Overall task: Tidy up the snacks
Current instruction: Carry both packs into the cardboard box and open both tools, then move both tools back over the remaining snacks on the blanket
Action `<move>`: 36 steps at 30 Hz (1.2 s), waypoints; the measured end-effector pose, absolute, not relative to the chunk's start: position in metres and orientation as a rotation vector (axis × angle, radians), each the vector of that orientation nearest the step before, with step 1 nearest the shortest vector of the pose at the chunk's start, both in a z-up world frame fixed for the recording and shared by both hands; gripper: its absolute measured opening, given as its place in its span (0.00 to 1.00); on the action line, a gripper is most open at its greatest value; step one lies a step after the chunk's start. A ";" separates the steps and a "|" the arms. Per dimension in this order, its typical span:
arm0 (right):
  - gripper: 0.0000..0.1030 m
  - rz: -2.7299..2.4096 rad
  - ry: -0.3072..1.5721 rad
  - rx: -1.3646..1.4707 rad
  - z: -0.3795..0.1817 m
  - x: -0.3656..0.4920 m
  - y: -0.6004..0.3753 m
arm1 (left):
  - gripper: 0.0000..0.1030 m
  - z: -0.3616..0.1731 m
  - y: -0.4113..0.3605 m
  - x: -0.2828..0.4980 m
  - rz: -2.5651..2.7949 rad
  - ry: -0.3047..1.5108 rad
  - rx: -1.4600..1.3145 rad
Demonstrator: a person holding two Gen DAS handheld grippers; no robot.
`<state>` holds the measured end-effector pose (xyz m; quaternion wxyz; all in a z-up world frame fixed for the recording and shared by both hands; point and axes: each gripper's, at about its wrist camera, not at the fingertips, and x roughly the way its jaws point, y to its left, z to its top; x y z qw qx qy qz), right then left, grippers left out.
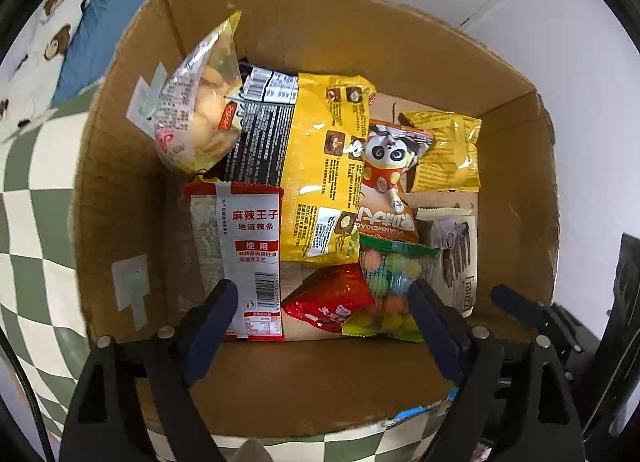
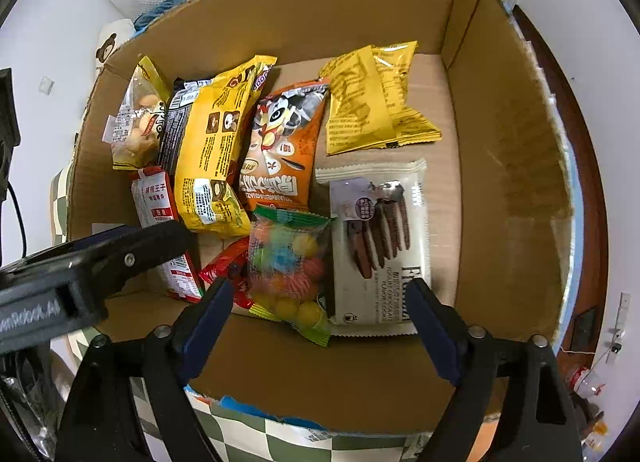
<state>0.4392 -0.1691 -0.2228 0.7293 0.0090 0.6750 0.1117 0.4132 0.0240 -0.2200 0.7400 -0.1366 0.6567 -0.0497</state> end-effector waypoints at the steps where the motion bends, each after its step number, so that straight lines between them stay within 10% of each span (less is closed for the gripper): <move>1: 0.89 0.240 1.477 0.010 -0.219 0.437 -0.169 | 0.85 -0.216 0.024 0.411 -0.106 1.431 -0.287; 6: 0.89 0.225 1.436 -0.029 -0.200 0.425 -0.171 | 0.97 -0.196 0.025 0.396 -0.079 1.361 -0.215; 36: 0.92 0.164 1.030 -0.058 -0.063 0.303 -0.209 | 0.97 -0.088 0.011 0.256 0.049 0.923 -0.069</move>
